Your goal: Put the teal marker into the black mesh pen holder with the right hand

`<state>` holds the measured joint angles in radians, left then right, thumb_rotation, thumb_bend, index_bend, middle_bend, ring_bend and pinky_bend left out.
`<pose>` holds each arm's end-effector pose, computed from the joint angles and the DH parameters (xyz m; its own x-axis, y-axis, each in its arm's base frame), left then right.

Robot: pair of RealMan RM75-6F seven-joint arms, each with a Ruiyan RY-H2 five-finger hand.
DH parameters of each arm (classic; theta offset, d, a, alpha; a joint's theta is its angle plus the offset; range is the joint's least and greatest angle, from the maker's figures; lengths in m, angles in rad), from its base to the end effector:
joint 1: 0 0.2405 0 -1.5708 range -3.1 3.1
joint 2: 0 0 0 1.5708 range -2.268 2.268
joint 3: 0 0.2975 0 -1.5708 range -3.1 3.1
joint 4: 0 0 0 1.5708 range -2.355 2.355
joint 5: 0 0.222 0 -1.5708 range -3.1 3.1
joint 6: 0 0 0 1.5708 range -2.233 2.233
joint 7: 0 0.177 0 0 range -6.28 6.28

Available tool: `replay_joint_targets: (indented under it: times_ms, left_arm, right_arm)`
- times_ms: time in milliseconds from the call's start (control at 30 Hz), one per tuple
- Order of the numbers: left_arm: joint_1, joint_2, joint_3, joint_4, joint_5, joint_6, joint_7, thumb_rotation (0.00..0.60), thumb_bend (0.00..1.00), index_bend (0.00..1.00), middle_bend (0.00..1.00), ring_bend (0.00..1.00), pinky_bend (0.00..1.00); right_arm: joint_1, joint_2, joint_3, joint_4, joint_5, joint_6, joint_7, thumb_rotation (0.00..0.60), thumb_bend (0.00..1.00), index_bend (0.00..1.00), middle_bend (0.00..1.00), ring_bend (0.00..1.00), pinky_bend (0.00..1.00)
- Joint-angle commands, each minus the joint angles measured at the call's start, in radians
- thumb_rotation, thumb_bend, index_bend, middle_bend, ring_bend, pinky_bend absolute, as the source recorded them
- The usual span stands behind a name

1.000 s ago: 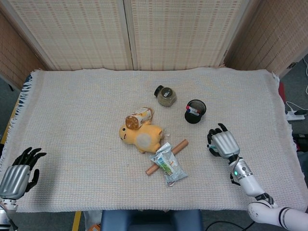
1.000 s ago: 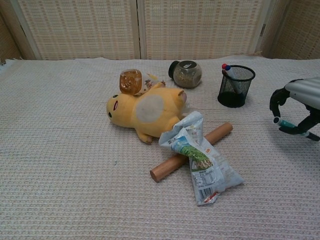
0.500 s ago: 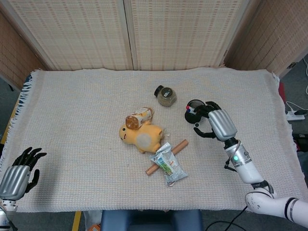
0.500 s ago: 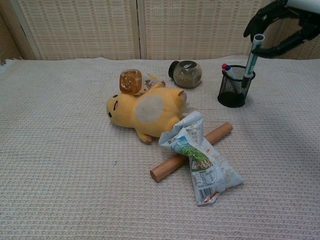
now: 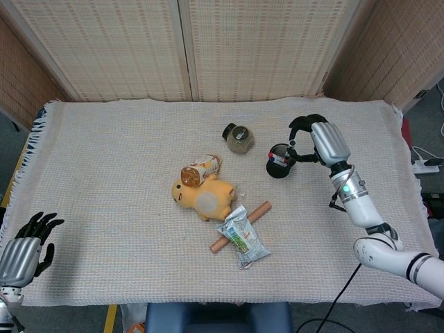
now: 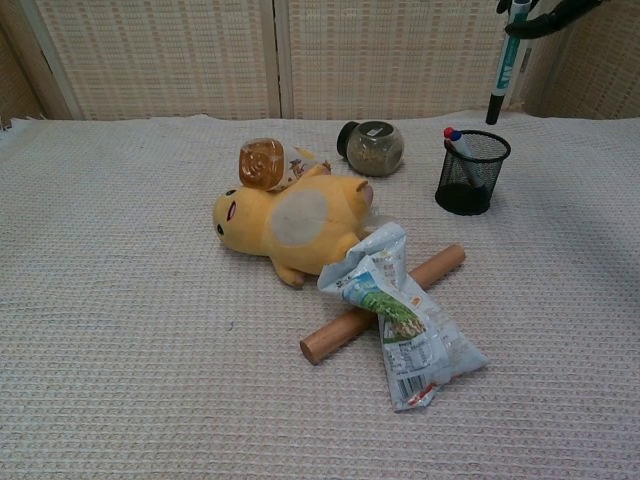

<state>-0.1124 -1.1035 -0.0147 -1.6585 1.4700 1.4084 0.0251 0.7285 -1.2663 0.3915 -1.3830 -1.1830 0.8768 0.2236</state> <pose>-0.3514 0.2182 0.1506 0.3890 0.1059 0.9151 0.9206 -0.0077 -0.3904 -0.1889 -0.4881 0.1275 0.0983 -0.1050 0.9896 -0.9664 -0.2474 0.0697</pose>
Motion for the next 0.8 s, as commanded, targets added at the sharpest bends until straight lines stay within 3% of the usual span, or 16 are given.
replay_joint_targets:
  times_ms: [33, 367, 600, 800]
  left_arm:
    - [-0.001, -0.001, -0.002, 0.005, -0.004, -0.003, -0.002, 0.6, 0.59, 0.22, 0.1, 0.04, 0.19]
    - [-0.005, -0.009, -0.007, 0.026, -0.033, -0.024, -0.006, 0.6, 0.59, 0.22, 0.1, 0.04, 0.18]
    - [-0.005, -0.009, -0.009, 0.028, -0.04, -0.027, -0.004, 0.6, 0.59, 0.22, 0.1, 0.04, 0.18]
    - [-0.004, -0.008, -0.01, 0.026, -0.04, -0.023, -0.002, 0.6, 0.59, 0.22, 0.1, 0.04, 0.18]
  right_arm:
    - [0.041, -0.052, -0.014, 0.094, 0.003, -0.043, 0.028, 0.6, 0.33, 0.64, 0.31, 0.32, 0.18]
    - [0.085, -0.125, -0.037, 0.24, -0.028, -0.072, 0.091, 0.6, 0.33, 0.64, 0.31, 0.32, 0.19]
    - [0.083, -0.143, -0.07, 0.27, -0.045, -0.066, 0.074, 0.6, 0.33, 0.63, 0.31, 0.32, 0.19]
    - [0.072, -0.126, -0.081, 0.262, -0.012, -0.082, 0.035, 0.6, 0.33, 0.49, 0.31, 0.27, 0.17]
